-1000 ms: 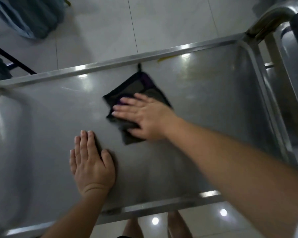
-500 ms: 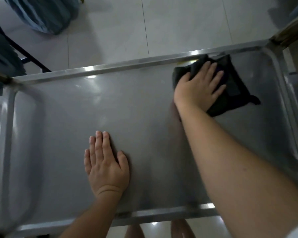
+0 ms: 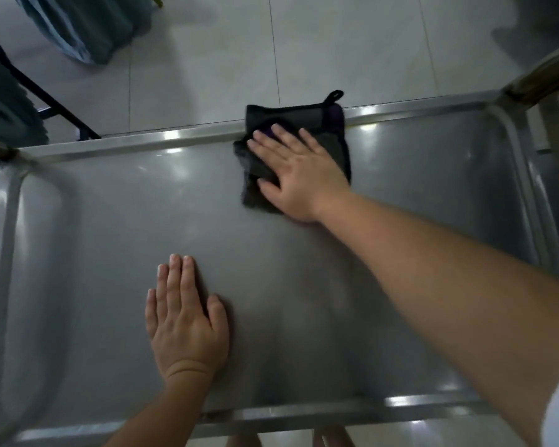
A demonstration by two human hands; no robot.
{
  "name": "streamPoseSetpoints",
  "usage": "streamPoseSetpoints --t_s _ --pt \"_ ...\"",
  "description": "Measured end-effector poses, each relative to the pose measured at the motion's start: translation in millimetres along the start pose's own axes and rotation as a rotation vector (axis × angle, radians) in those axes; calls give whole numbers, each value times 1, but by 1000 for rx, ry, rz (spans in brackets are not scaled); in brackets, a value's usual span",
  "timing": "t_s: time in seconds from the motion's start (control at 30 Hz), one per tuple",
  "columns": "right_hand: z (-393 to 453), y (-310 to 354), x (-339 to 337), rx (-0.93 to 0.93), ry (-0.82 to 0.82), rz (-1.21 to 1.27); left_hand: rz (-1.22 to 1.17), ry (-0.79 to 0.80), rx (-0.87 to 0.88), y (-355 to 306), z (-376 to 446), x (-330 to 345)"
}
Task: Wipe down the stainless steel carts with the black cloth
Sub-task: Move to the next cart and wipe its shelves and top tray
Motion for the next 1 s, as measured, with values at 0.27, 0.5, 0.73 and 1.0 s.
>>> streamPoseSetpoints --t_s 0.27,0.5,0.73,1.0 --pt "-107 -183 -58 354 -94 16 -10 -19 -1 -1 2 0" --pt "-101 -151 -40 849 -324 108 -8 1 -3 -2 2 -1" --pt "-10 40 14 67 -81 42 3 -3 -9 0 1 0" --pt "32 -8 -15 -152 21 -67 16 23 -1 1 2 1"
Point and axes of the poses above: each hand's wrist, its own z-axis towards the middle knuckle, its own x-axis out of the palm, y = z × x, the point moved 4 cm from there along z, towards the middle knuckle, and after that the axes turned 6 degrees about z, right-handed, at the moved point
